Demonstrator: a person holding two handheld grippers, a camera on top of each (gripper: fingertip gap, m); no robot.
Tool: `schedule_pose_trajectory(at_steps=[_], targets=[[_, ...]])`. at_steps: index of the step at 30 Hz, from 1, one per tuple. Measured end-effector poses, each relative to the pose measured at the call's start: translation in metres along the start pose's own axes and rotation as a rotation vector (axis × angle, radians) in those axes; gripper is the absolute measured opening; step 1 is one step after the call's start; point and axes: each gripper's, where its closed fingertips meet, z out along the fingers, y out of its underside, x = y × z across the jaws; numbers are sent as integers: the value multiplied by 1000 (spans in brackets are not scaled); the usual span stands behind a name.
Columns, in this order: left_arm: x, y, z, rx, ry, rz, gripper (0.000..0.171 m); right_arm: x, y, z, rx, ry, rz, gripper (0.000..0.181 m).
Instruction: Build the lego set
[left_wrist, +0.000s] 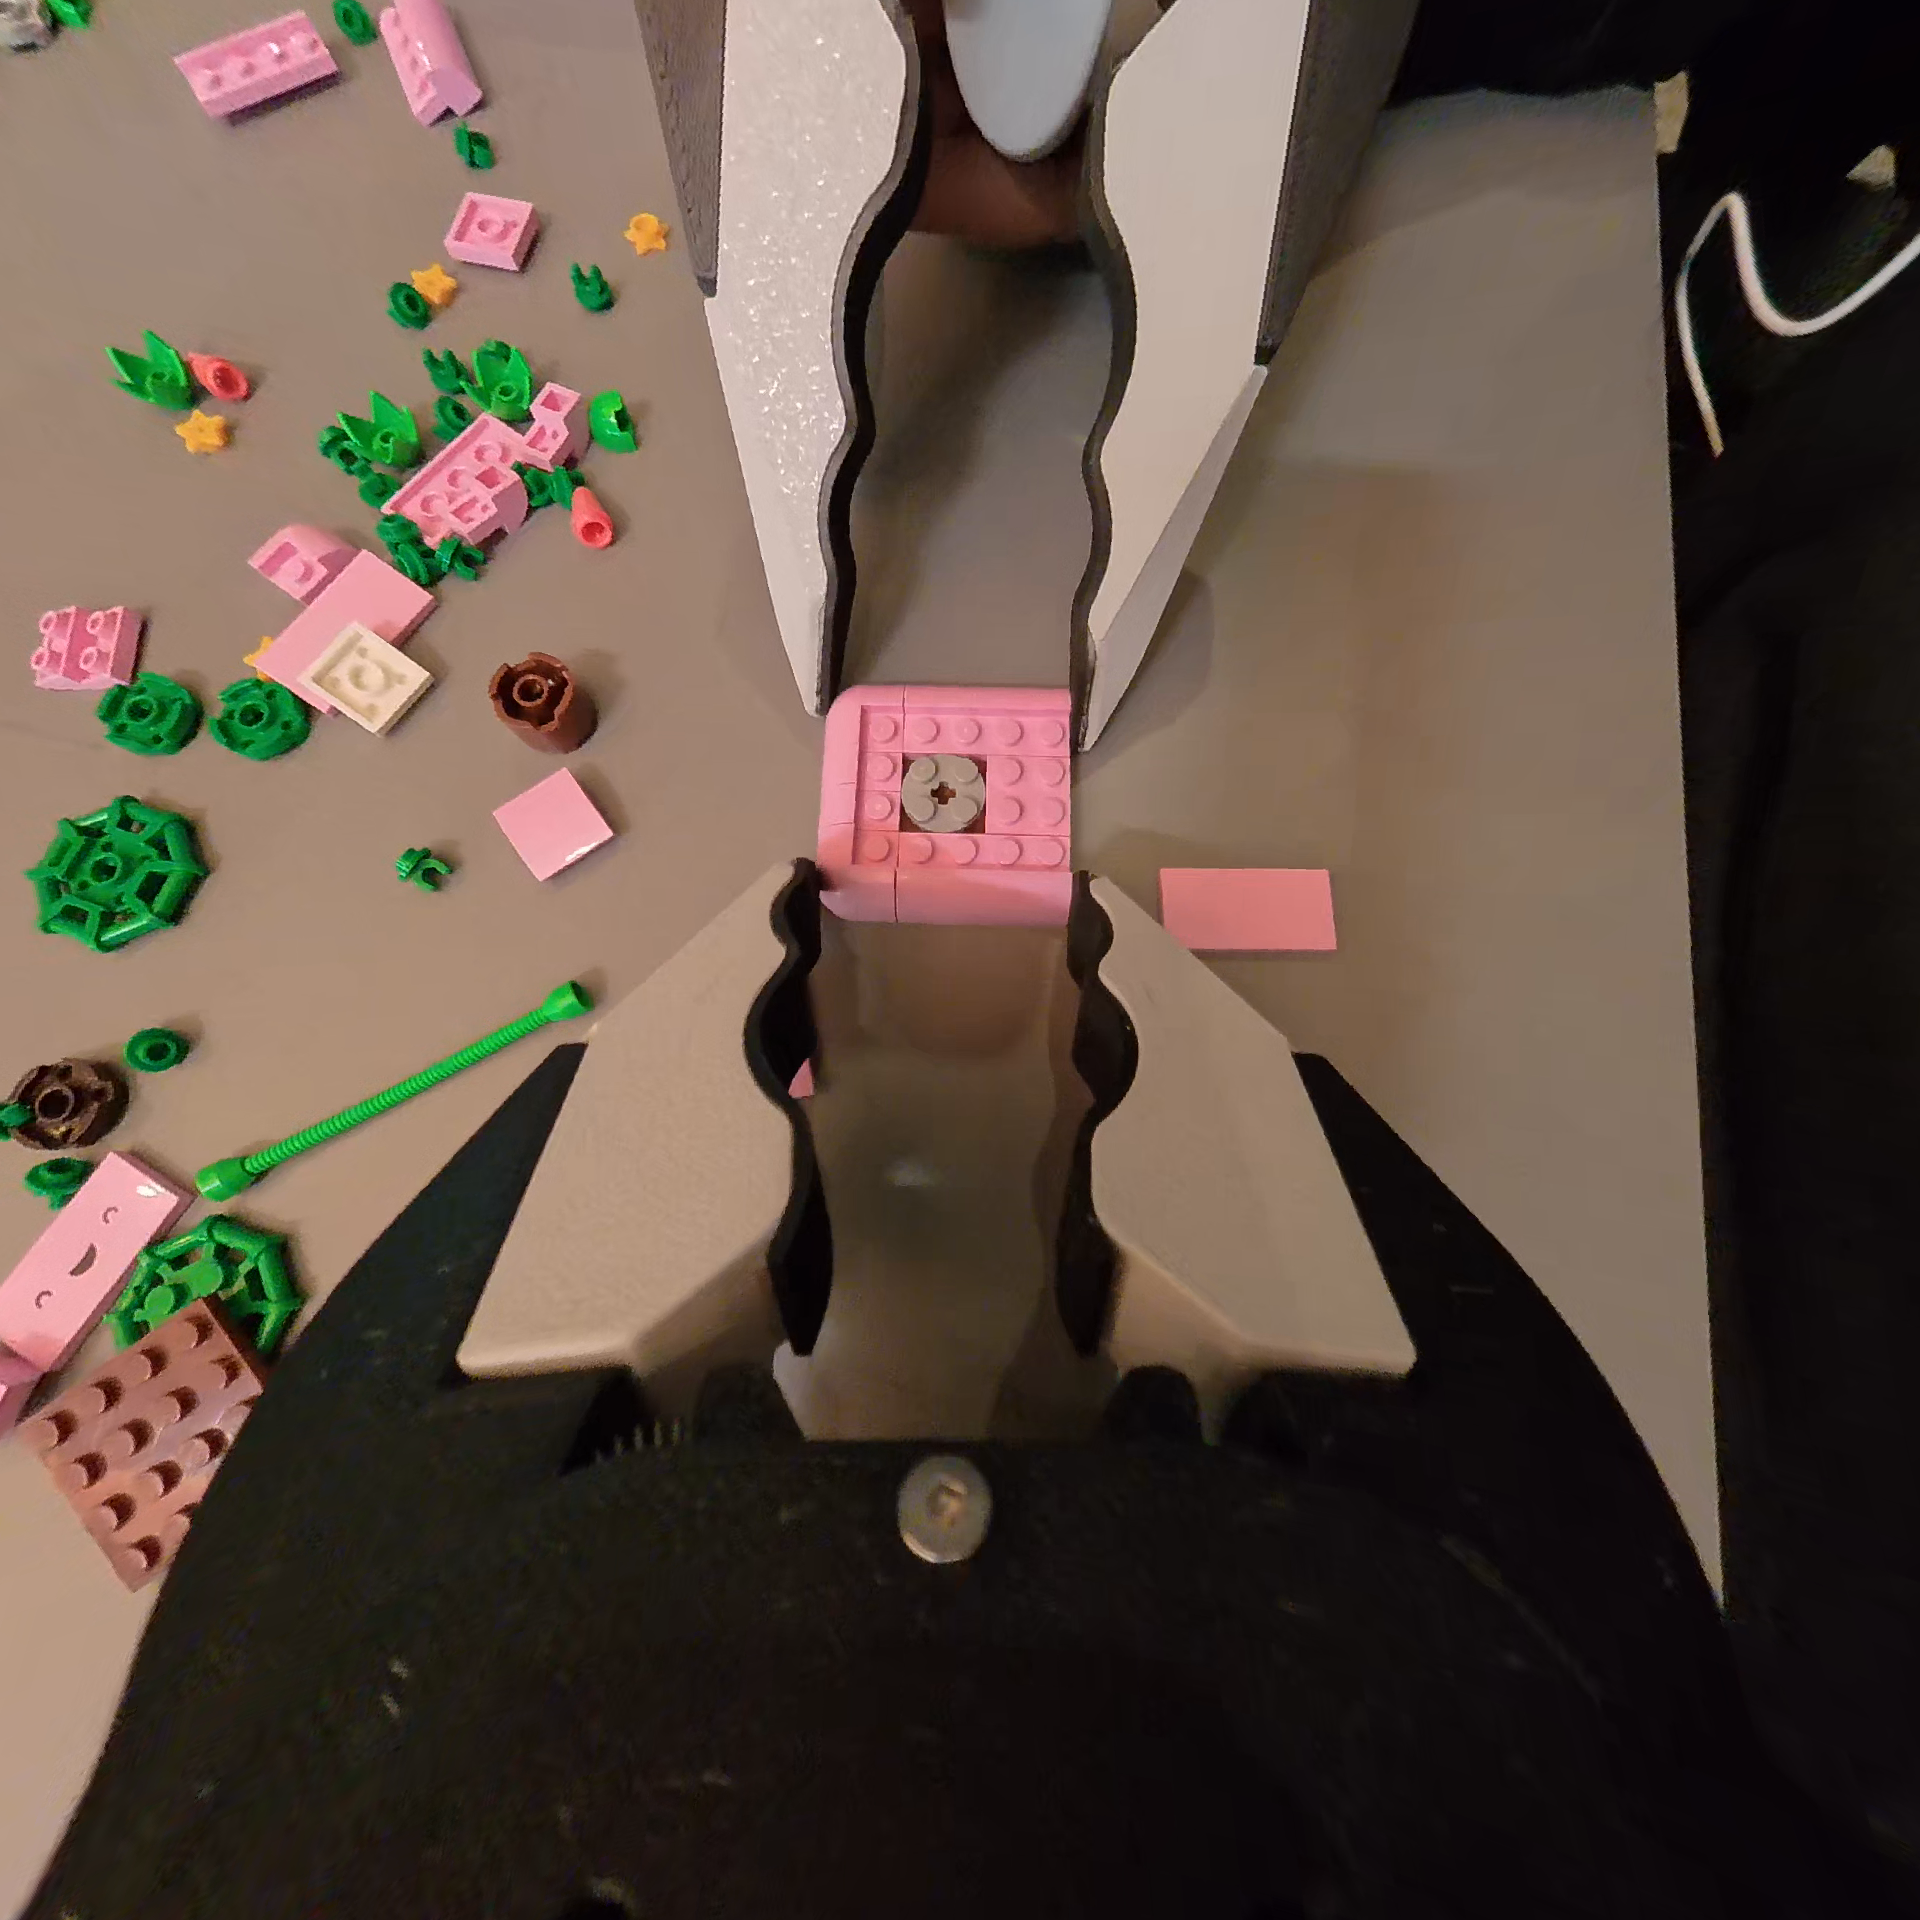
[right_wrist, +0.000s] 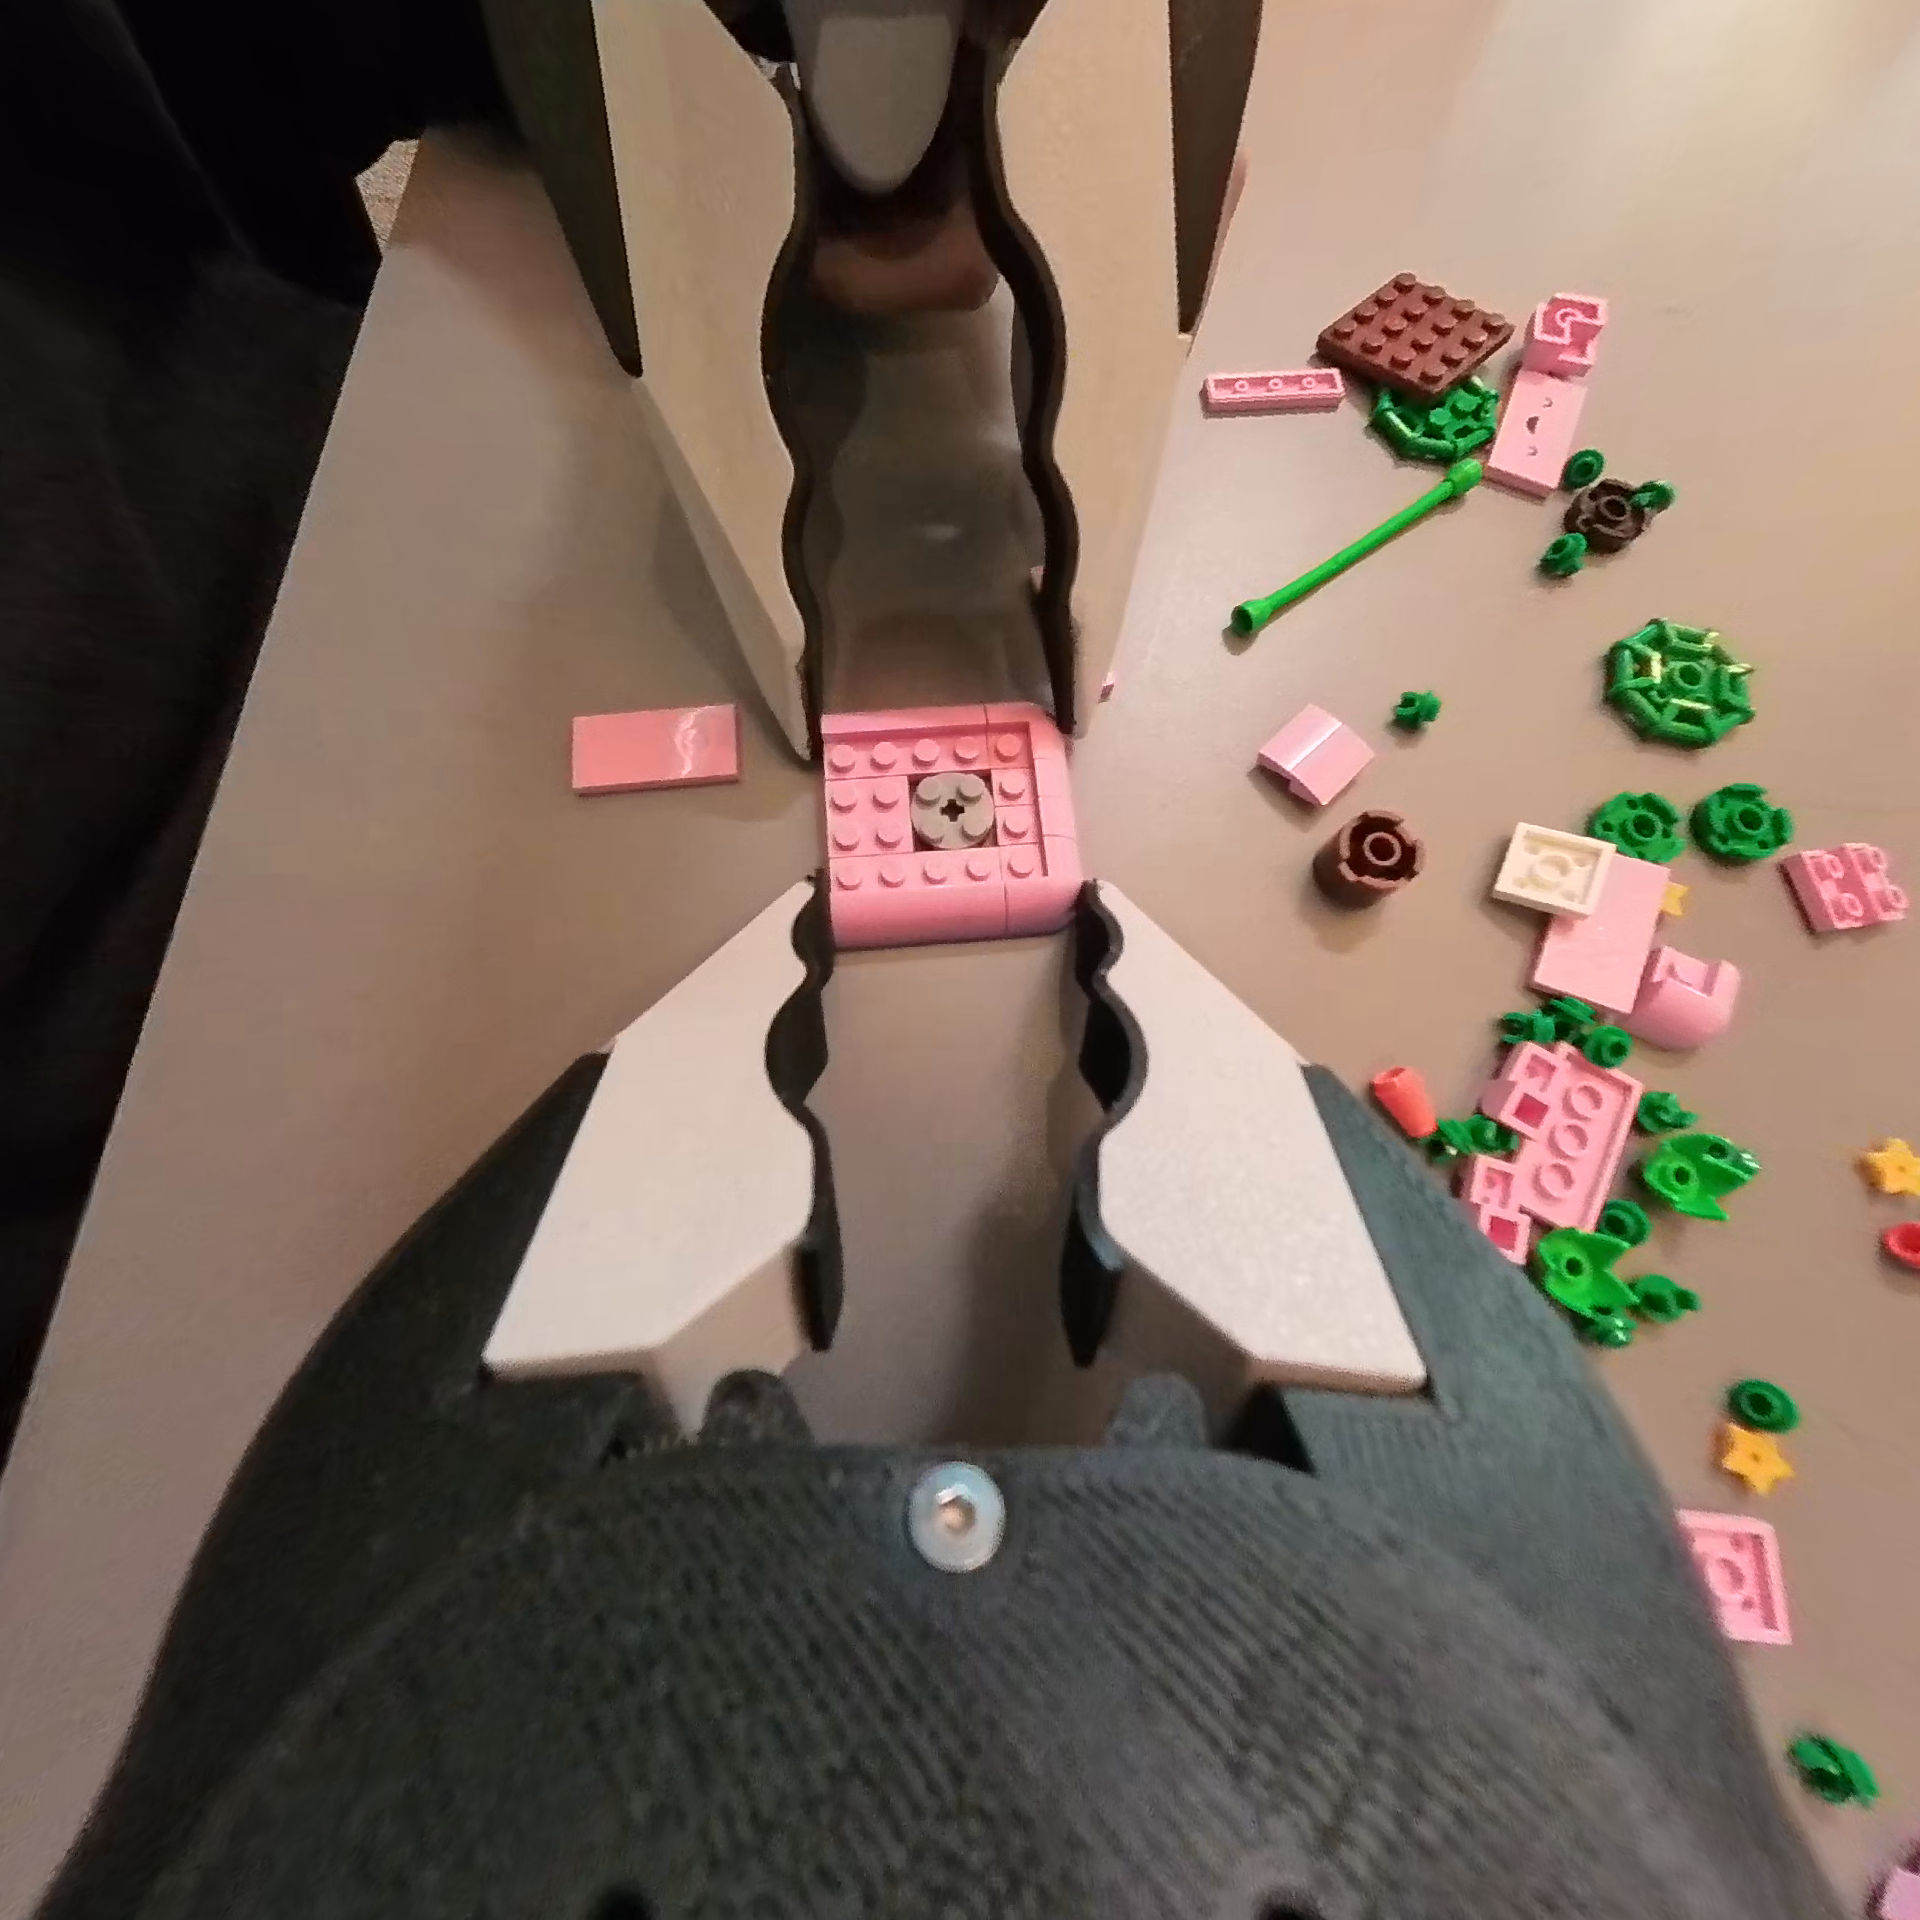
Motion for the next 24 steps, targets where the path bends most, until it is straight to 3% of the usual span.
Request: schedule_pose_trajectory(at_steps=[3, 7, 12, 15, 24], targets=[[-2, -5, -1, 28, -14, -20, 48, 1, 0, 0, 1, 10, -4, 47], [-11, -22, -17, 177, -37, -79, 52, 2, -1, -1, 8, 42, -27, 48], [-45, -1, -31, 112, -235, -98, 33, 6, -3, -4, 28, 107, -56, 55], [-45, 8, -30, 76, -246, -92, 6, 9, -5, -7, 45, 112, -35, 55], [-40, 11, -25, 57, -175, -120, 13, 11, -10, -14, 99, 90, 10, 53]])
